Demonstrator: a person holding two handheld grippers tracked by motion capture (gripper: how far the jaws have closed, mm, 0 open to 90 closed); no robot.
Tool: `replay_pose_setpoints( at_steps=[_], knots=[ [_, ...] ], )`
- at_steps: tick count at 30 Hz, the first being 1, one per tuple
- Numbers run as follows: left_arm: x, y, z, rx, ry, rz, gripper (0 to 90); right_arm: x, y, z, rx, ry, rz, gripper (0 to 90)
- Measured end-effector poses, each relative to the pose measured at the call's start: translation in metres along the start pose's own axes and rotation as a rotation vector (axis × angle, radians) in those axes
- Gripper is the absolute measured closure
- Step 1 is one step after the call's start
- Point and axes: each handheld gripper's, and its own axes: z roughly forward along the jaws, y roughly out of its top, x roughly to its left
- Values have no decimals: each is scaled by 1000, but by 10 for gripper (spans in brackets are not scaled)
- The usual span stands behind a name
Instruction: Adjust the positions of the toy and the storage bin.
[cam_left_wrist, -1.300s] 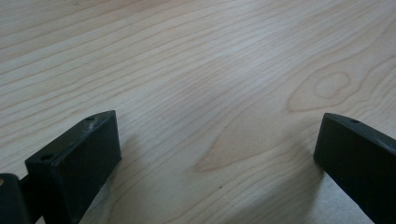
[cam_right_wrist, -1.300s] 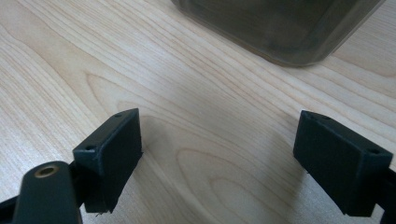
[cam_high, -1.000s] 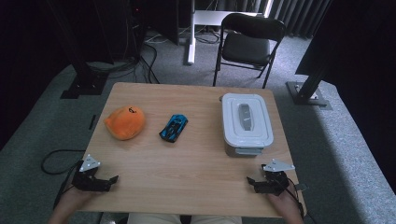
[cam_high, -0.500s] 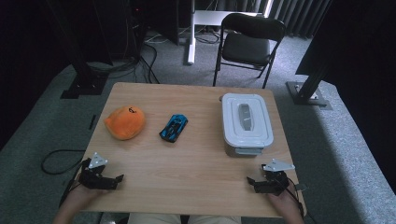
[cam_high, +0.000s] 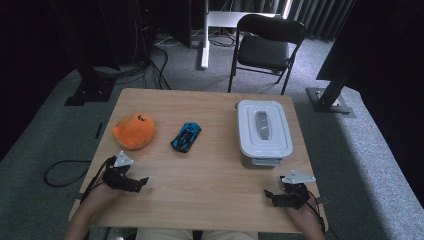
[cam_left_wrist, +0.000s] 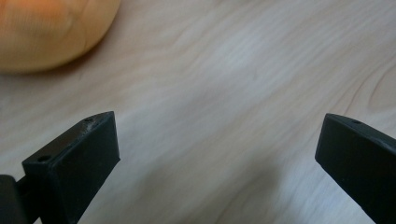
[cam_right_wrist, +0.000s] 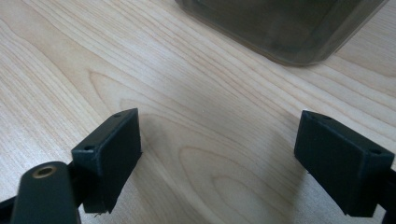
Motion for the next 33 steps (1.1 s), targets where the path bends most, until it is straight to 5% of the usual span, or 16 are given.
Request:
replay_pose_setpoints(
  at_steps=[16,33],
  knots=[
    [-10,51,29,0,-40,36,3,0,0,0,0,3,3,143],
    [-15,101,53,4,-29,51,3,0,0,0,0,1,1,143]
  ],
)
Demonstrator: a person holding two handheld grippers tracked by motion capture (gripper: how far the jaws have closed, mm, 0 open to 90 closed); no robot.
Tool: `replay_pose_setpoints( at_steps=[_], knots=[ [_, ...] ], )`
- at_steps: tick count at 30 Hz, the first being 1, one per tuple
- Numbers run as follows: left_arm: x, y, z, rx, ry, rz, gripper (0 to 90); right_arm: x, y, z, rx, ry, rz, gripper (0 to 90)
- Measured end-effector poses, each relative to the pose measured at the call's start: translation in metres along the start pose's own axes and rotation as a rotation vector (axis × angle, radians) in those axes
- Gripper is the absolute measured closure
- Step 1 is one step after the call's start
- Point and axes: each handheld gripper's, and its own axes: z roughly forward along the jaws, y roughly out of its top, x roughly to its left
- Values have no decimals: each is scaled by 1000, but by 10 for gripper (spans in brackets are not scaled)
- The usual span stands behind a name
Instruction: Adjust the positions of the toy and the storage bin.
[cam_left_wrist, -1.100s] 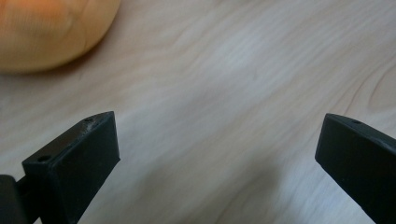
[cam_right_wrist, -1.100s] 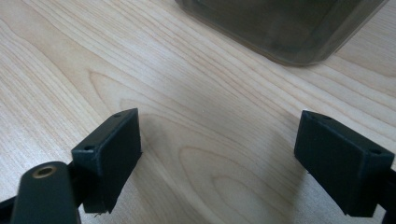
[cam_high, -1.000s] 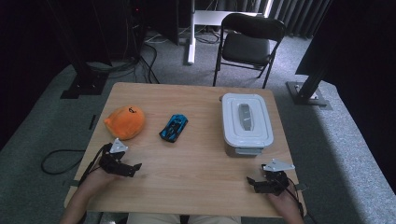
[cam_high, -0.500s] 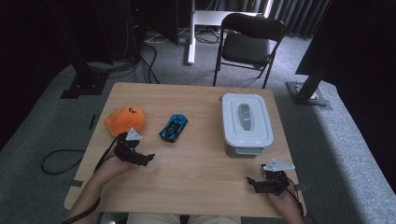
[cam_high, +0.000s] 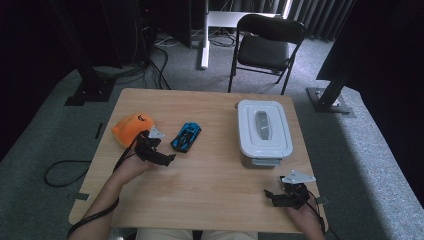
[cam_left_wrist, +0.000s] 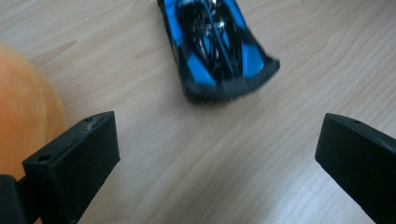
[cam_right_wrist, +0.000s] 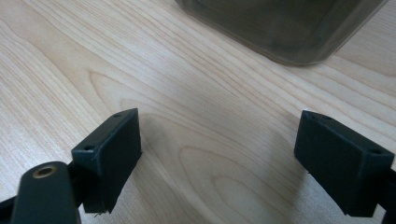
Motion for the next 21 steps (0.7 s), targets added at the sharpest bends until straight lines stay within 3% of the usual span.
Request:
replay_pose_setpoints(
  at_steps=[8,21],
  knots=[
    [1,23,13,10,7,-5,3,0,0,0,-1,-2,-1,143],
    [-3,53,47,38,38,-67,3,0,0,0,-1,-3,-1,145]
  ],
)
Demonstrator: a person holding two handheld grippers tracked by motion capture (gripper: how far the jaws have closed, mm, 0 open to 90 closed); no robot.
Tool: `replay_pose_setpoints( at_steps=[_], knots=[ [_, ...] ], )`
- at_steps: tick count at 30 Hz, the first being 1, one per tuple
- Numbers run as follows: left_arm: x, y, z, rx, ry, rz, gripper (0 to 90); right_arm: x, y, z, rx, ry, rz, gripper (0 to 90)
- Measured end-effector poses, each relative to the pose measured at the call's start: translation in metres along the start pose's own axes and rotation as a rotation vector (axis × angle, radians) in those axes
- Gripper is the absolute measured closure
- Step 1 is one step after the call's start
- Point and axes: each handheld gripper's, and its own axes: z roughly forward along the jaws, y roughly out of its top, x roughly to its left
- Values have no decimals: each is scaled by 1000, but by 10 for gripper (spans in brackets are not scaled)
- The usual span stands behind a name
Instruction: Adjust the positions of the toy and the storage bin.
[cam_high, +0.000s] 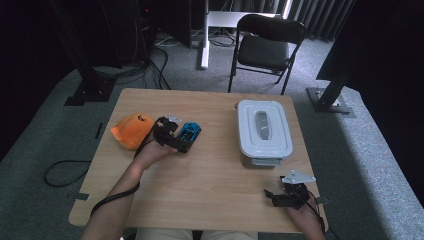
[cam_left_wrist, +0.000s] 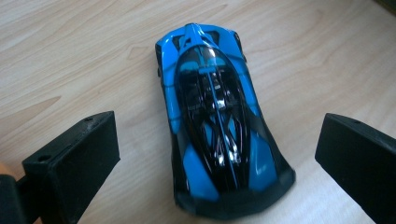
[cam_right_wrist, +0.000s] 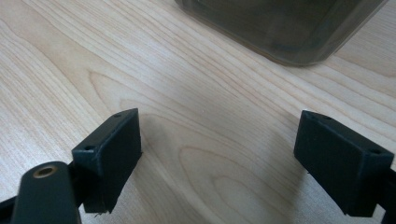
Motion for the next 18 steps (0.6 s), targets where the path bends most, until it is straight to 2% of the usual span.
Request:
replay_pose_setpoints(
  at_steps=[2,3,6,8,10,14,18],
  knots=[
    [0,0,0,0,0,0,3,0,0,0,0,0,-1,145],
    [-1,4,8,16,-3,-12,3,0,0,0,-1,0,-1,146],
    [-3,6,16,32,-3,-7,3,0,0,0,0,0,0,146],
    [-4,8,22,54,-23,-1,4,0,0,0,-1,1,0,147],
    [-6,9,26,67,-5,10,5,0,0,0,-1,0,-1,146],
    [-7,13,32,84,17,-3,5,0,0,0,-1,0,-1,147],
    [-10,16,37,97,16,1,5,0,0,0,-1,0,-1,147]
  ],
)
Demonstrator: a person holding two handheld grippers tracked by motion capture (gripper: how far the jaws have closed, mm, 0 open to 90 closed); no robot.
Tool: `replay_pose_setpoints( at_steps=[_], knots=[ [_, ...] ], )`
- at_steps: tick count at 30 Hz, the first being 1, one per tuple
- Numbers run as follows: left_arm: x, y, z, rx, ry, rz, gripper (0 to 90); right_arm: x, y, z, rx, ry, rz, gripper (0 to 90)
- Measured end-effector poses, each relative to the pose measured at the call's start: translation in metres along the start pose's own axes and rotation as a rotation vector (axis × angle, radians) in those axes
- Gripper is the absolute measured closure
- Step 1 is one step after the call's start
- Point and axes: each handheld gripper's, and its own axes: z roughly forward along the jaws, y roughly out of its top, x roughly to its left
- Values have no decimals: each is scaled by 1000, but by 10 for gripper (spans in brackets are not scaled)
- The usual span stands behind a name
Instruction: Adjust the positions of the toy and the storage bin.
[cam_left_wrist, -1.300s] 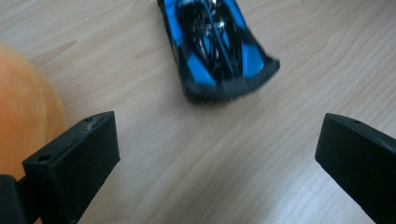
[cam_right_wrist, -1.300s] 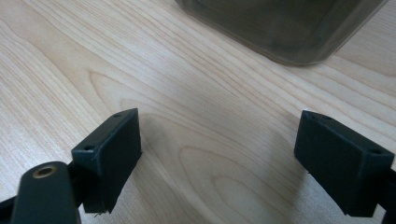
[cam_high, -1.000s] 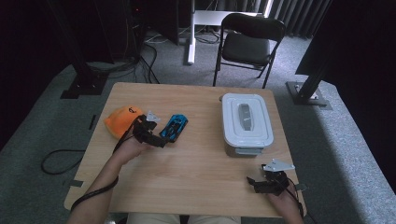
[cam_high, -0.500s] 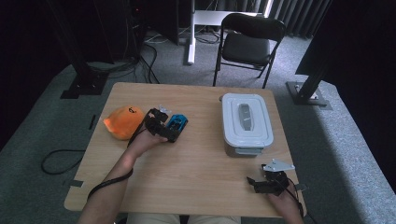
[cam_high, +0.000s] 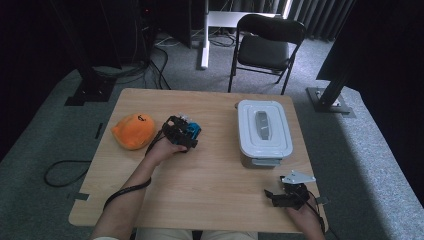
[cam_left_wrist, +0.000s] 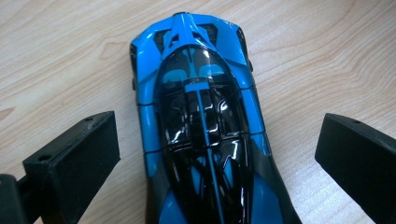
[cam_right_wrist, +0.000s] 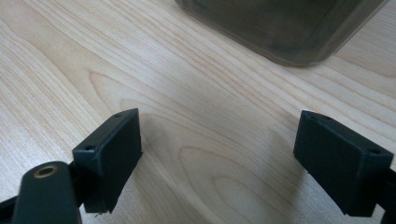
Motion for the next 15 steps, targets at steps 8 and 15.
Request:
replay_pose_setpoints(
  at_steps=[8,15],
  knots=[
    [-1,-1,9,9,-8,0,57,0,0,0,-1,0,-1,147],
    [-2,-5,16,43,8,9,87,0,0,0,-2,-2,-1,147]
  ],
)
